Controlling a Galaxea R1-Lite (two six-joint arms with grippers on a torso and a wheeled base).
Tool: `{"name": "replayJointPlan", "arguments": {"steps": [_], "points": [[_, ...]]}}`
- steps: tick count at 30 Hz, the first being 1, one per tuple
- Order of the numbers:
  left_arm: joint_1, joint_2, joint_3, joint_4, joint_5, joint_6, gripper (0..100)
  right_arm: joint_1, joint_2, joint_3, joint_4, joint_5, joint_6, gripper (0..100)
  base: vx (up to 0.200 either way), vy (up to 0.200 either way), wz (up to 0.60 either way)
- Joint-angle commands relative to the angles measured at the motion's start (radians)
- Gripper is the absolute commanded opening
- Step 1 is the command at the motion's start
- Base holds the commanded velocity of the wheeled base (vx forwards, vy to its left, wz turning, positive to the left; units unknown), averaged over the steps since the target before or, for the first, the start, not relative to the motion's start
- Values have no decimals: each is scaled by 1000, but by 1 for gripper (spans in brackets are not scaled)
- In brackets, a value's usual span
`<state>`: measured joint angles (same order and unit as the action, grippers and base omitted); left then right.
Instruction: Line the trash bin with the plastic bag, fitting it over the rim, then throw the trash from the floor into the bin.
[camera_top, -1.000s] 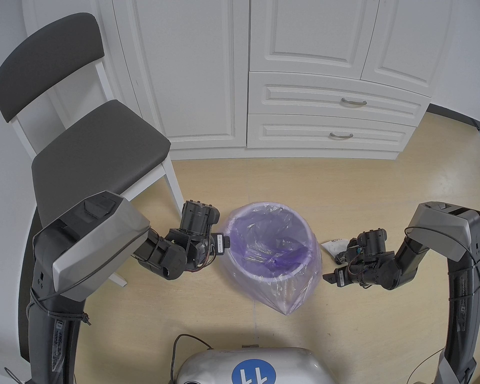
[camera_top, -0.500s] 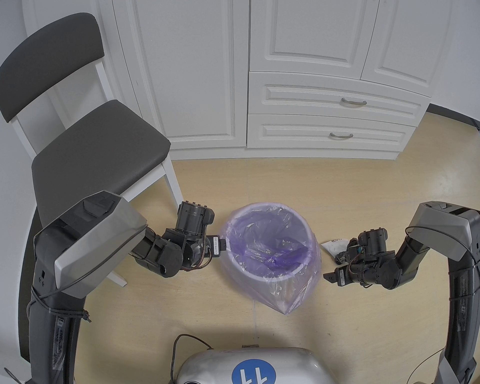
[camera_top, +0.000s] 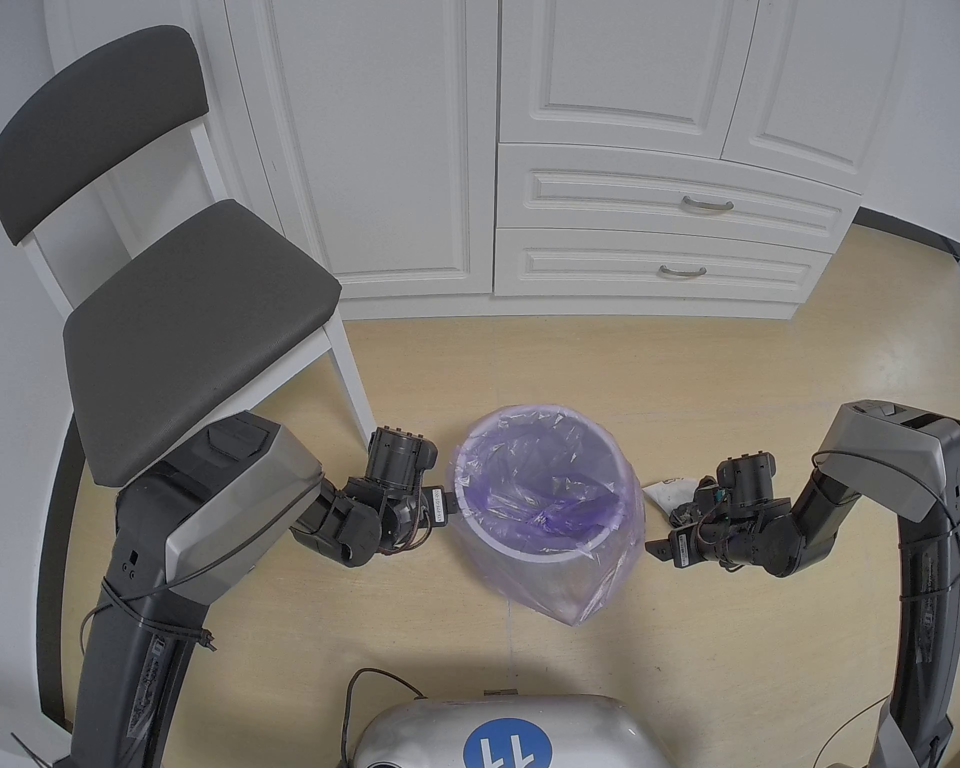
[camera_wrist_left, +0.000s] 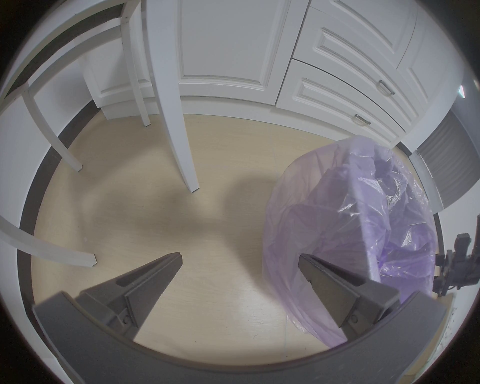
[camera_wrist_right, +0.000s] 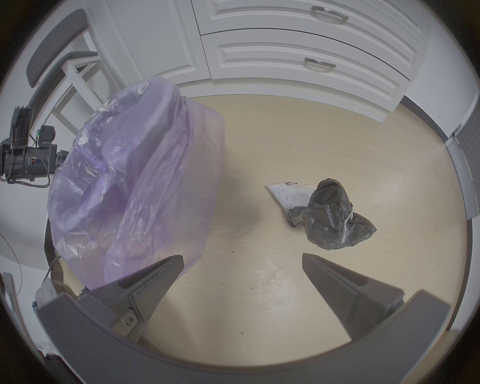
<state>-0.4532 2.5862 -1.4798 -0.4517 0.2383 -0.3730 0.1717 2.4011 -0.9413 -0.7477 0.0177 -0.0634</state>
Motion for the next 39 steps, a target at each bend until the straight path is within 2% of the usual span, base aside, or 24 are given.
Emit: {"name": "replayJointPlan", "arguments": {"steps": [1,7,14,22,23,29,34,39], "points": [[5,9,-4,1,1,-1,100,11,-7,-2,-1,4,13,100,0,0,0],[4,3,4,5,1,0,100,40,9,-39,-16,7,86,100,0,0,0],[2,-3,7,2,1,-1,100,63,116,-215,21,1,237,100,0,0,0],[4,-20,7,-4,1,-9,100,71,199,-386,200,-54,260,100,0,0,0],[4,-23,7,-5,1,-17,100,74,211,-432,260,-68,269,100,0,0,0],[4,-37,16,-4,1,-18,100,74,224,-541,447,-70,317,100,0,0,0],[2,-24,13,-1,1,-15,100,71,228,-576,508,-70,336,100,0,0,0],[5,-6,4,-2,1,-17,100,72,237,-637,610,-70,396,100,0,0,0]]}}
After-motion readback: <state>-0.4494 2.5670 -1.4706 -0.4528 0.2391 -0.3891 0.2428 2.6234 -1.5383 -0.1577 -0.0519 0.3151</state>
